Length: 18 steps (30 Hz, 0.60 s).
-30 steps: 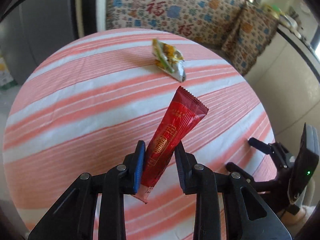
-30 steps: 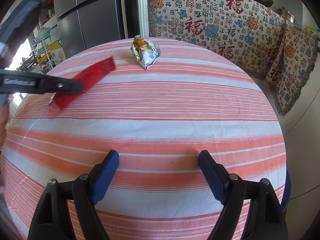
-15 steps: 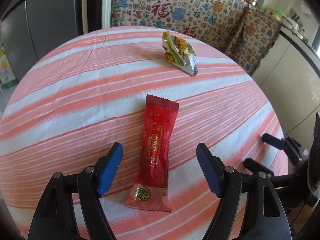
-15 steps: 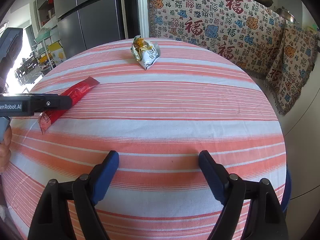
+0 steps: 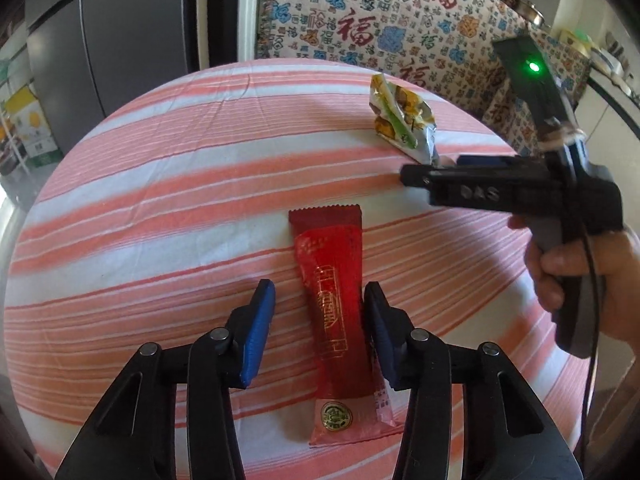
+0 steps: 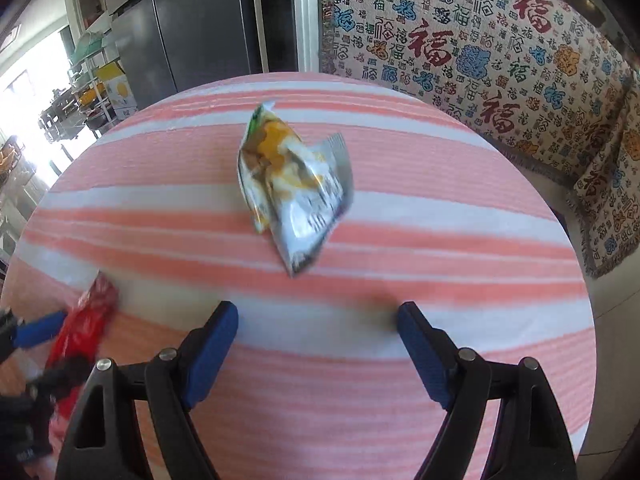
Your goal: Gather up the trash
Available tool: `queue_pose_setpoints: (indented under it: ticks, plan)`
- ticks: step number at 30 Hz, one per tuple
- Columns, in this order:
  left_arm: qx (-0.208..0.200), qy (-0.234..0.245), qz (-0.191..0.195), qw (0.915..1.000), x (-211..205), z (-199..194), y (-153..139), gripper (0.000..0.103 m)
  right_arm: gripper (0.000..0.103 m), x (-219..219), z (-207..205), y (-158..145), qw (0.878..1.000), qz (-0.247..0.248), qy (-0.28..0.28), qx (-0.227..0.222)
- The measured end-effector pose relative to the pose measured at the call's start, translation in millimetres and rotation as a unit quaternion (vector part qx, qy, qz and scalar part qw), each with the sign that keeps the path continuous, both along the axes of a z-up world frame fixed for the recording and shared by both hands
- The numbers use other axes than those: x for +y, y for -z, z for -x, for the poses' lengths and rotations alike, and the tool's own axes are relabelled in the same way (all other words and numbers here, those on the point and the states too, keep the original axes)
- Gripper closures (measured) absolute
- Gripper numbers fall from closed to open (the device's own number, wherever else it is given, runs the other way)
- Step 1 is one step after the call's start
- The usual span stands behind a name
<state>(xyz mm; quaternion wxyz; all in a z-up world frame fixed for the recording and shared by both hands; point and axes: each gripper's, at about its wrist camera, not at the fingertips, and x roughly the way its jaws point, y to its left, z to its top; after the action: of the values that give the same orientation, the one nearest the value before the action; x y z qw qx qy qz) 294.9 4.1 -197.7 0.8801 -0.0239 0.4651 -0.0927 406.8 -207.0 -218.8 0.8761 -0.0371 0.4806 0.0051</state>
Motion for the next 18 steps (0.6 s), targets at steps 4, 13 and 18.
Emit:
queue_pose_setpoints:
  ticks: [4, 13, 18]
  plan:
    - [-0.001, 0.004, -0.007, 1.0, -2.1, -0.4, 0.6, 0.055, 0.041, 16.1, -27.6, 2.3, 1.0, 0.005, 0.011, -0.025]
    - [0.003, 0.009, -0.013, 0.9999, -1.3, 3.6, 0.7, 0.055, 0.07, -2.8, 49.9, -3.1, 1.0, 0.008, -0.003, -0.002]
    - [0.02, 0.024, 0.003, 0.9995, 5.1, 16.3, -1.7, 0.026, 0.065, -25.7, 136.0, -3.7, 1.0, -0.004, 0.006, 0.007]
